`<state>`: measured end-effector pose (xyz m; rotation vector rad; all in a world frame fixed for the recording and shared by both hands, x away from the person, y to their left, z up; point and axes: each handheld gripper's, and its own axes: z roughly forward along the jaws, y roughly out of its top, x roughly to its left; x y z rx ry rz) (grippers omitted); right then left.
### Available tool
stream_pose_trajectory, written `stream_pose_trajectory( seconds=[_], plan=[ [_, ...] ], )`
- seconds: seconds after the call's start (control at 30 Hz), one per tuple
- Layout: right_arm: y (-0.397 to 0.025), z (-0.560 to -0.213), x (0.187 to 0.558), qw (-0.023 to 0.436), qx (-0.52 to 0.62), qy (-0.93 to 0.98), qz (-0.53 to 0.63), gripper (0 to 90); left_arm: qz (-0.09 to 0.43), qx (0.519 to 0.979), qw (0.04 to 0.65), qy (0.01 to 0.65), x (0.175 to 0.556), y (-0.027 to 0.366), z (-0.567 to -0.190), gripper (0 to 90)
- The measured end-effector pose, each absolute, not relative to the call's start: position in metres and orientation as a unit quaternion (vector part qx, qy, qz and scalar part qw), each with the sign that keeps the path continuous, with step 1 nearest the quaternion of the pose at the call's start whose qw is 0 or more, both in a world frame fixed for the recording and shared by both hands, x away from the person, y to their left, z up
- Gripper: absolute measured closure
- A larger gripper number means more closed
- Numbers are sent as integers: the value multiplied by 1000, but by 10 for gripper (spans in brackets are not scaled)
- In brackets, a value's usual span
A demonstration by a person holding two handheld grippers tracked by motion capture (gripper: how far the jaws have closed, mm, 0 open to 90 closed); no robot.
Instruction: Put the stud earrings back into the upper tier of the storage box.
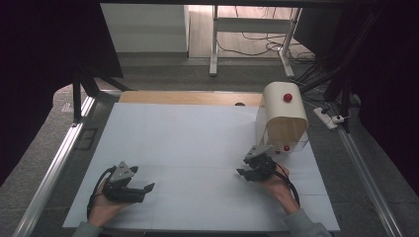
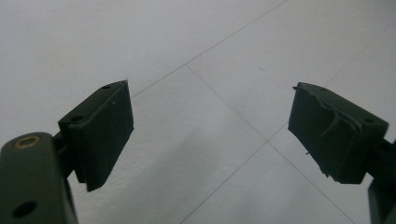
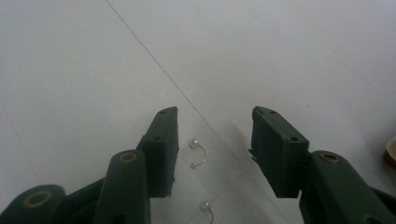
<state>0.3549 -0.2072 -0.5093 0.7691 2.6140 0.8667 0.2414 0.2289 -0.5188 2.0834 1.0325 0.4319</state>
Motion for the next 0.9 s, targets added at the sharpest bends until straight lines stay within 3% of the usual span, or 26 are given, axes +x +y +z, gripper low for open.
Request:
stream_pose_trajectory(
  seconds=[0.9],
  plan=[
    [-206,-514,360,102,252,914,300,844,166,816,381,402,241,229,-519,138]
  ],
)
